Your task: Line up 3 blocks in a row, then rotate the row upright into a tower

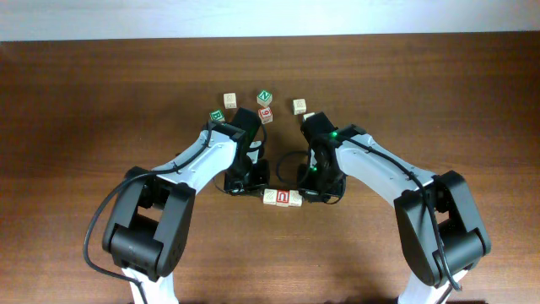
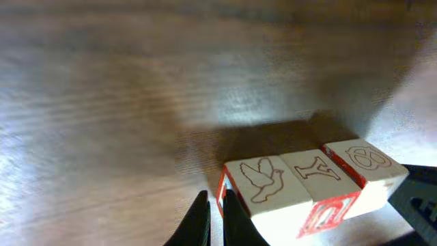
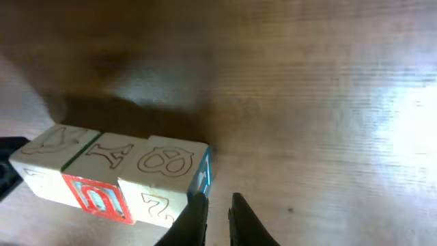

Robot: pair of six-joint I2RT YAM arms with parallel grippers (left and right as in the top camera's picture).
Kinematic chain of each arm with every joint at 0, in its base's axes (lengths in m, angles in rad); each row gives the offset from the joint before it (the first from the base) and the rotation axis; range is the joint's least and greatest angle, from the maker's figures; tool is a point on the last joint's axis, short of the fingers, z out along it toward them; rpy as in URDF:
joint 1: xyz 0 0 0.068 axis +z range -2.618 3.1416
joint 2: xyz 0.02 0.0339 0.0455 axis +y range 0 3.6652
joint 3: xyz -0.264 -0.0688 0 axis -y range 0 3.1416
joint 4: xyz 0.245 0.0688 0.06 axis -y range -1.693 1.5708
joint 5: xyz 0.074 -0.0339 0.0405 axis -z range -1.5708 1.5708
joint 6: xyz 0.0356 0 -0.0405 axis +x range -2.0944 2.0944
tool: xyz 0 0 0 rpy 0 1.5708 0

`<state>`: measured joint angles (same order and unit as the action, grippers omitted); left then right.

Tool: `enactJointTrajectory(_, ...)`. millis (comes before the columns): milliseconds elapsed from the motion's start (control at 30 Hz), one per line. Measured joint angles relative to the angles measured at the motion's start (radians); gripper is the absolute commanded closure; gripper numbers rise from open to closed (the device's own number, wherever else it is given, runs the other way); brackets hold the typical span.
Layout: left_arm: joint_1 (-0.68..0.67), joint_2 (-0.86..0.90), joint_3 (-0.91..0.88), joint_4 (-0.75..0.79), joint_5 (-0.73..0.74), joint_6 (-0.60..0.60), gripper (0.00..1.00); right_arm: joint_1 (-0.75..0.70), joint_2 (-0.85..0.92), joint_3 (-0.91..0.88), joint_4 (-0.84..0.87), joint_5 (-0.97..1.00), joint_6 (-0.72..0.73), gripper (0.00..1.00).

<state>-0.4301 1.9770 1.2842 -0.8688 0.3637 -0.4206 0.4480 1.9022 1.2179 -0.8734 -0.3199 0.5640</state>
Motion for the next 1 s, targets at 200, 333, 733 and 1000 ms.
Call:
enactJointTrajectory(200,0.015,0.000,-0.003,0.055,-0.038,0.000,0.93,-0.002,0.000,-0.011,0.109,0.003,0.000,0.86)
enactJointTrajectory(333,0.021,0.000,-0.004,0.097,-0.065,0.000,0.91,-0.010,0.000,-0.014,0.187,0.021,-0.003,0.86)
enactJointTrajectory(733,0.025,0.000,-0.006,0.101,-0.101,0.001,0.72,-0.016,0.000,-0.014,0.188,0.036,-0.007,0.79)
enactJointTrajectory(1000,0.026,0.000,-0.010,0.057,-0.110,0.002,0.62,-0.017,0.001,-0.015,0.146,0.039,-0.008,0.70)
